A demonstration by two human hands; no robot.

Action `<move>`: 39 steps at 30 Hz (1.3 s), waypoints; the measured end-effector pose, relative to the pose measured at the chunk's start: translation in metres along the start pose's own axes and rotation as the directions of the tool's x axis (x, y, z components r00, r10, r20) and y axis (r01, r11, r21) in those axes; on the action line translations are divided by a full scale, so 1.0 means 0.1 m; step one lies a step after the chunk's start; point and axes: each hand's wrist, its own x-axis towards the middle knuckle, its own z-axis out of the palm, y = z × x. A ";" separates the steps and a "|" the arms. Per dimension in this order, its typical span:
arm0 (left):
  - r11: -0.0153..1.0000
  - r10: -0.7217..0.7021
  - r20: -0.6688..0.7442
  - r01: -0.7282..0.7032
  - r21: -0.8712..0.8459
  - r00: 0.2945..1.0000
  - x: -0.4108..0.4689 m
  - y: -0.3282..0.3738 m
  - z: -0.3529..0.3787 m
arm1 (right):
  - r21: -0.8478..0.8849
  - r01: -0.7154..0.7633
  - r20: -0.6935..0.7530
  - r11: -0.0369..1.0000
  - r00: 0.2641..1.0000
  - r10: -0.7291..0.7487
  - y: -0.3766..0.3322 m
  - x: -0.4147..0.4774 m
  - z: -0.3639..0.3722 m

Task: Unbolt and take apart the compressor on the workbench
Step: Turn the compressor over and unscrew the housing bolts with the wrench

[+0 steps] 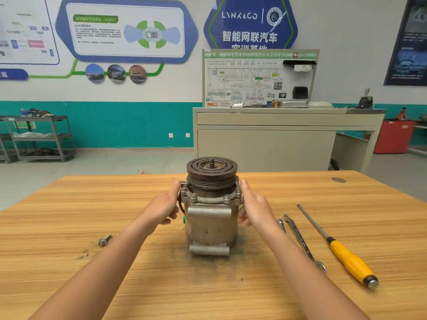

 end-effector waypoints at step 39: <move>0.785 0.016 -0.595 -0.378 -0.490 0.804 -0.48 0.13 0.78 | 0.364 0.073 0.031 0.929 0.995 -0.090 0.13 -0.04 0.28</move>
